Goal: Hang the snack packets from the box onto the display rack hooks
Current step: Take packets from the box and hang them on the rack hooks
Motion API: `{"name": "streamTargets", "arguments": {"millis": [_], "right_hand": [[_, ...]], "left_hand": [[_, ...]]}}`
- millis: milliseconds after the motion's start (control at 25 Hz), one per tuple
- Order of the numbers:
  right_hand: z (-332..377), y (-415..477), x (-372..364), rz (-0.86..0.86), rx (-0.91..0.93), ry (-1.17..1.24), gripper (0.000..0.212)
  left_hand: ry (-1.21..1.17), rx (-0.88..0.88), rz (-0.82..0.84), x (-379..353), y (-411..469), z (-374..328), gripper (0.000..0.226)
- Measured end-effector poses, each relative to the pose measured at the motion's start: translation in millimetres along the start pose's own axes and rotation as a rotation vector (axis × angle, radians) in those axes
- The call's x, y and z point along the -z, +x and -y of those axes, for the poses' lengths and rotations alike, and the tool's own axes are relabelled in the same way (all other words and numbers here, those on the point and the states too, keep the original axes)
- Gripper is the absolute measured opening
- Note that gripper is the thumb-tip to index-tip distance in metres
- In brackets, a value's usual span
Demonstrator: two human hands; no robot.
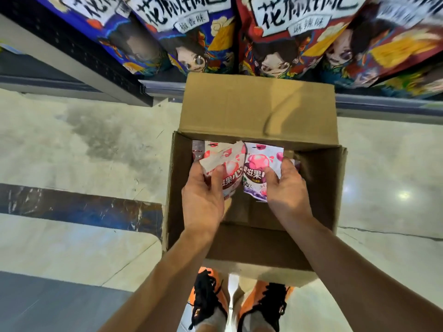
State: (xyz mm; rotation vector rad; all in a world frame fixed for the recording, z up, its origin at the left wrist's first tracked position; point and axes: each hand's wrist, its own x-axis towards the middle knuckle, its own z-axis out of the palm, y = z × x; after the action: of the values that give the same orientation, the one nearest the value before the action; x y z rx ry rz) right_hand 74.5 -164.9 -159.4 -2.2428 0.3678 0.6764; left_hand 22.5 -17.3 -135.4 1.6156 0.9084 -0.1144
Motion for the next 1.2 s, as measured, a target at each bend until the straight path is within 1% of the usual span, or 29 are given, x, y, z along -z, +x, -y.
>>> {"name": "streamTargets", "arguments": {"millis": [80,200,320,360,400,480,560,640,760,840,920,1040,1200], "right_hand": [[28,-23,32,0.000,0.014,0.067,0.041],[81,-62,87,-0.006,0.048,0.114,0.042],[143,-97,144,-0.071,0.137,0.124,0.041],[169,-109,168,-0.094,0.165,0.129,0.038],[195,-124,192,-0.111,0.192,0.152,0.034],[250,-156,240,-0.138,0.268,0.230,0.016],[301,-188,284,-0.187,0.410,0.264,0.008],[344,-217,319,-0.225,0.499,0.298,0.010],[408,-264,375,-0.282,0.602,0.327,0.011],[447,-299,412,-0.301,0.659,0.317,0.018],[480,-329,445,-0.359,0.757,0.319,0.023],[528,-375,483,-0.414,0.852,0.401,0.024],[595,-447,534,-0.452,0.982,0.451,0.020]], "left_hand": [[0.023,-0.032,-0.032,9,-18,-38,0.020],[0.014,-0.068,-0.072,30,-48,-109,0.012],[-0.027,-0.146,-0.097,55,-74,-190,0.003],[-0.045,-0.175,-0.108,64,-84,-225,0.004],[-0.064,-0.209,-0.119,74,-94,-257,0.005],[-0.080,-0.287,-0.124,94,-119,-329,0.008],[-0.102,-0.378,-0.118,115,-143,-394,0.015],[-0.104,-0.473,-0.119,136,-164,-448,0.011],[-0.069,-0.644,-0.203,172,-196,-529,0.006],[-0.083,-0.720,-0.237,194,-222,-580,0.004],[-0.132,-0.785,-0.236,215,-251,-625,0.007],[-0.173,-0.892,-0.261,245,-301,-687,0.010],[-0.251,-1.020,-0.316,288,-368,-767,0.014]]}}
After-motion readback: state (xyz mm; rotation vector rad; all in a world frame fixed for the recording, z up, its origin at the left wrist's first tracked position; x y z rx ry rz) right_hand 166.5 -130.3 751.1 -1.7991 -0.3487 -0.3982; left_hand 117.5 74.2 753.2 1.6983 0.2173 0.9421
